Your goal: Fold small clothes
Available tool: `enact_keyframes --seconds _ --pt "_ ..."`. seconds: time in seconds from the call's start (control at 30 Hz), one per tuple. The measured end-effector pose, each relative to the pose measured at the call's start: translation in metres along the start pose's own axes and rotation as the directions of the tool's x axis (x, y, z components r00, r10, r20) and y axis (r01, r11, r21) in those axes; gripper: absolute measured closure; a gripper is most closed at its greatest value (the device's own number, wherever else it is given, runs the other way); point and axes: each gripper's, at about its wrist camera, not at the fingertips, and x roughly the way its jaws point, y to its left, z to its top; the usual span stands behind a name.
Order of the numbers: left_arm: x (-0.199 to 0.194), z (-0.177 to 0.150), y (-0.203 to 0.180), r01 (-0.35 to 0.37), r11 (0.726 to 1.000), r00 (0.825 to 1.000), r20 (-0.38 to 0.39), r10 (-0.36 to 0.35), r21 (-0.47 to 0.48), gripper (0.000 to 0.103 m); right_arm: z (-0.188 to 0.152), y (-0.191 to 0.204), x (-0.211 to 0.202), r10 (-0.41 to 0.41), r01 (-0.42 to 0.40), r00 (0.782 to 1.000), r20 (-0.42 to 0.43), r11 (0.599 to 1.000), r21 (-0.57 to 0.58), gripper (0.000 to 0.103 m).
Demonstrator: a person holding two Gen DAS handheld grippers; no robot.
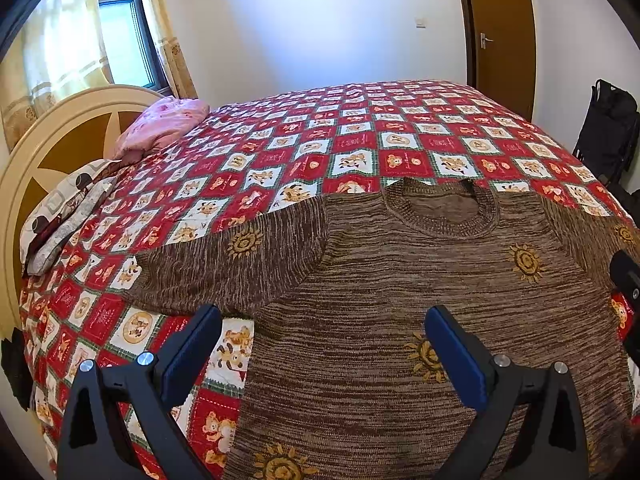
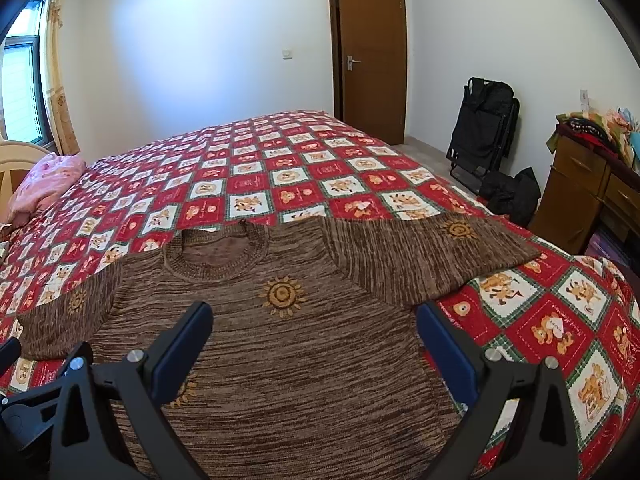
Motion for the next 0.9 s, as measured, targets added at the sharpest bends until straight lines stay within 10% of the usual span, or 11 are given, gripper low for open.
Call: enact_keyframes --seconds 0.9 --pt "0.001 -0.0005 0.0056 0.028 0.999 1.0 -0.011 -0.028 -0.028 0.001 0.0014 0.0033 0.001 0.003 -0.003 1.0 -0.01 1.0 -0.018 0.0"
